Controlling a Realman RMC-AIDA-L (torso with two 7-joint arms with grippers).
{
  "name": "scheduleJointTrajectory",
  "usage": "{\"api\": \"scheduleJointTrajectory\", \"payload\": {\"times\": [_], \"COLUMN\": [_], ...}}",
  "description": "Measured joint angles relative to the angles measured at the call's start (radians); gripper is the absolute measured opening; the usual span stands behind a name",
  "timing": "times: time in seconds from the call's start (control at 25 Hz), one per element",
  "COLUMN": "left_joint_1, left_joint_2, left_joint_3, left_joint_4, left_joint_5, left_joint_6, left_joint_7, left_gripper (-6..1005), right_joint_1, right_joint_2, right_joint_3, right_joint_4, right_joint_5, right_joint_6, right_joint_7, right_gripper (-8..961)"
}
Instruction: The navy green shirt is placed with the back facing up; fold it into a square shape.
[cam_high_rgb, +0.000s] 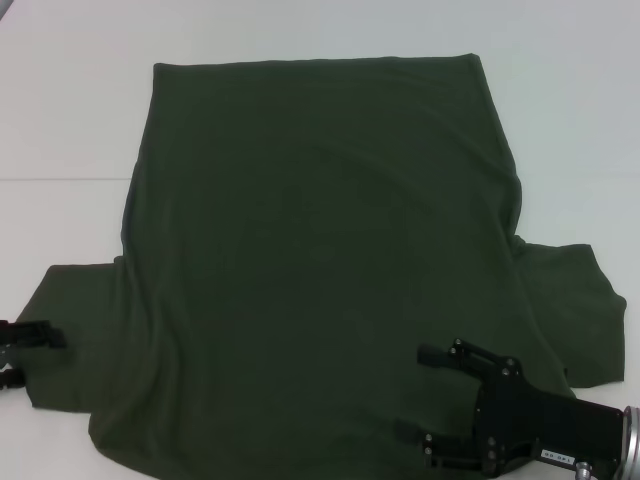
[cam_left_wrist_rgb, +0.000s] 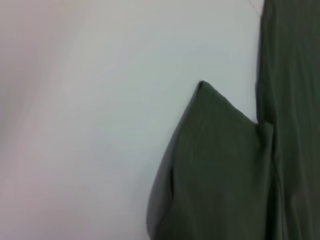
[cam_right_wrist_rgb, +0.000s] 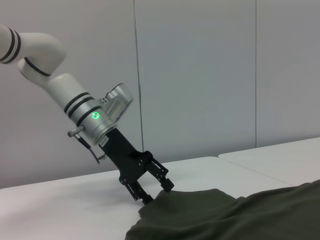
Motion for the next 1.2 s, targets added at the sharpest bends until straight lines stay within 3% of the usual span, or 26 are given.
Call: {"api": "scheduleJointTrajectory", "payload": {"times": [0.84,1.2], "left_joint_1": [-0.03,-0.031], "left_joint_2": [-0.012,-0.003], "left_joint_3": [0.031,0.042], "left_joint_4": [-0.001,0.005], "left_joint_5": [0.01,0.022], "left_joint_6": [-0.017,-0.024], "left_joint_7": [0.013,0.013], "left_gripper": [859,859], "right_joint_1": [-0.002,-0.001], "right_joint_2": [0.0,0.002], "right_joint_3": [0.0,0.0], "right_joint_4": [0.001,0.002], "right_joint_5": [0.0,0.0], "right_joint_6": [-0.001,-0.004], "right_joint_7": [0.0,-0.001], "right_gripper": [926,926]}}
